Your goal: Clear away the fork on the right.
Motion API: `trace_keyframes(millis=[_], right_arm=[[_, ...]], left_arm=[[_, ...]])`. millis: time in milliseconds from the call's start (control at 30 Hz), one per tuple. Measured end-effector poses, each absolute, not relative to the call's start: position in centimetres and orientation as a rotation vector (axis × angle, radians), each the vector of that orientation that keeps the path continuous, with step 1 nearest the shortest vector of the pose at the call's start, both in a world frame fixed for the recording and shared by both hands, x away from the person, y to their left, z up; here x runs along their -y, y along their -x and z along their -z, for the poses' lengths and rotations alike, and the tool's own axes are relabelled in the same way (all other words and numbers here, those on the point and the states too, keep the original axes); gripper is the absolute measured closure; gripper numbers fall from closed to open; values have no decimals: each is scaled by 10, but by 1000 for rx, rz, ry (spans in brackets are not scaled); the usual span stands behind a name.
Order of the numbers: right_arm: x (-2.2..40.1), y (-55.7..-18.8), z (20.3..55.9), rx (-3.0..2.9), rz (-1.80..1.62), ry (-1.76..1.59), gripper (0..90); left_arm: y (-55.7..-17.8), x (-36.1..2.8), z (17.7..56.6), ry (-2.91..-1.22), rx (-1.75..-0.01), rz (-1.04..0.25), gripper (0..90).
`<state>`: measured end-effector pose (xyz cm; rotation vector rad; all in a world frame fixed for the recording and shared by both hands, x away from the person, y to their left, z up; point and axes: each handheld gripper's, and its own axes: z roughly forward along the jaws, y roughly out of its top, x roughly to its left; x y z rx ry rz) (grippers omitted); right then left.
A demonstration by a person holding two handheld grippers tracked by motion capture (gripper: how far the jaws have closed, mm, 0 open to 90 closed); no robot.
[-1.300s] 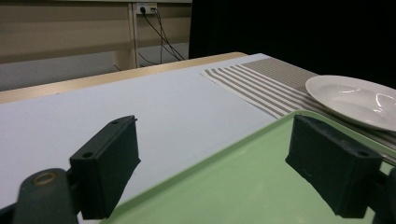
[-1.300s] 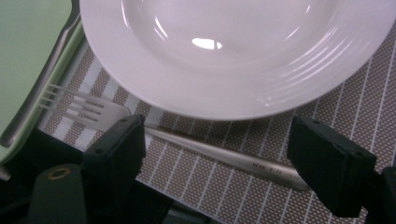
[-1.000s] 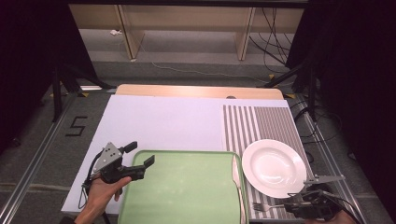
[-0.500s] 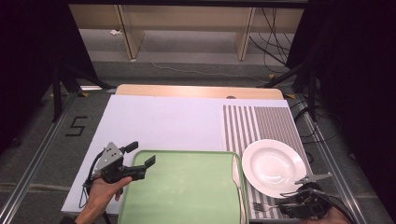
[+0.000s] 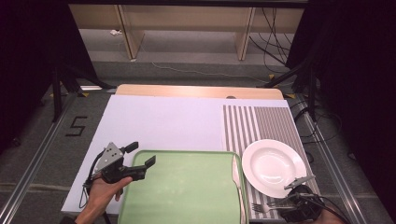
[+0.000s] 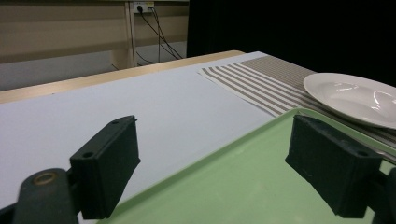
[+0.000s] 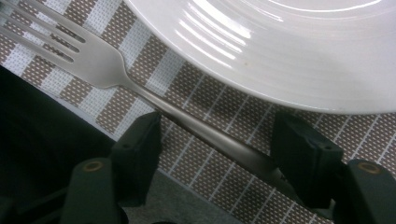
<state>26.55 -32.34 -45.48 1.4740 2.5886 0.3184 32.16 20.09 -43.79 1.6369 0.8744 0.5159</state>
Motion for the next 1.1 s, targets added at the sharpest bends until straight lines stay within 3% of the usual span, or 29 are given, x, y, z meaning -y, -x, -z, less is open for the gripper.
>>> trace_keyframes(millis=[267,500,700,1100], right_arm=[[317,-263,451,-2619,-287,-1453,540],[316,-264,450,-2676,-277,-1370,636],[308,-267,450,-2757,-242,-1224,788],[298,-269,450,-2813,-133,-1123,838]], left_arm=[[-321,-201,438,-1637,-871,-515,158],[-322,-201,438,-1637,-877,-517,158],[-322,-201,439,-1637,-879,-514,159],[-322,-201,439,-1638,-877,-515,159]])
